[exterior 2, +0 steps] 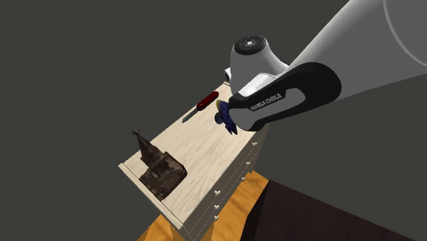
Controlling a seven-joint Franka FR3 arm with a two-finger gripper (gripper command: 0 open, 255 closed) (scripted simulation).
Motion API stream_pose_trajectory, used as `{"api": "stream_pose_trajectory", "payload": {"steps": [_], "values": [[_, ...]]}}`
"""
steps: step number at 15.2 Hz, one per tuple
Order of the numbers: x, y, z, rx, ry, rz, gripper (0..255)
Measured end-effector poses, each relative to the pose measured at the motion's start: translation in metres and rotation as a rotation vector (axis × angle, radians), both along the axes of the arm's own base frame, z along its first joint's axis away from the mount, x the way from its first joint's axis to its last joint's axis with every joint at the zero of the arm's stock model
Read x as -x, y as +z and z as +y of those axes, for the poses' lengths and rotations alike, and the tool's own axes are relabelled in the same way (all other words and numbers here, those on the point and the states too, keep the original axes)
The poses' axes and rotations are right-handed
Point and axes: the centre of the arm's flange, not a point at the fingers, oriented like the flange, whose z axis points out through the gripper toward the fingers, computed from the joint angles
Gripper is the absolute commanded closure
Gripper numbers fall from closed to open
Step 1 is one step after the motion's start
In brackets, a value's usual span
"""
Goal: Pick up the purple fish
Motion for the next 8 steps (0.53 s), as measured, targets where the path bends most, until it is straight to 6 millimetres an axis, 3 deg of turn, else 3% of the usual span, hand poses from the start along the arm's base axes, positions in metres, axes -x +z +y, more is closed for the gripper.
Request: {"api": "stream_pose_trajectory", "payload": {"steps": [5, 8], "values": [[0.000, 0.000, 0.000, 0.001, 0.000, -0.002, 255], [0.000, 0.010, 0.000, 0.000, 0.001, 0.001, 255]]}}
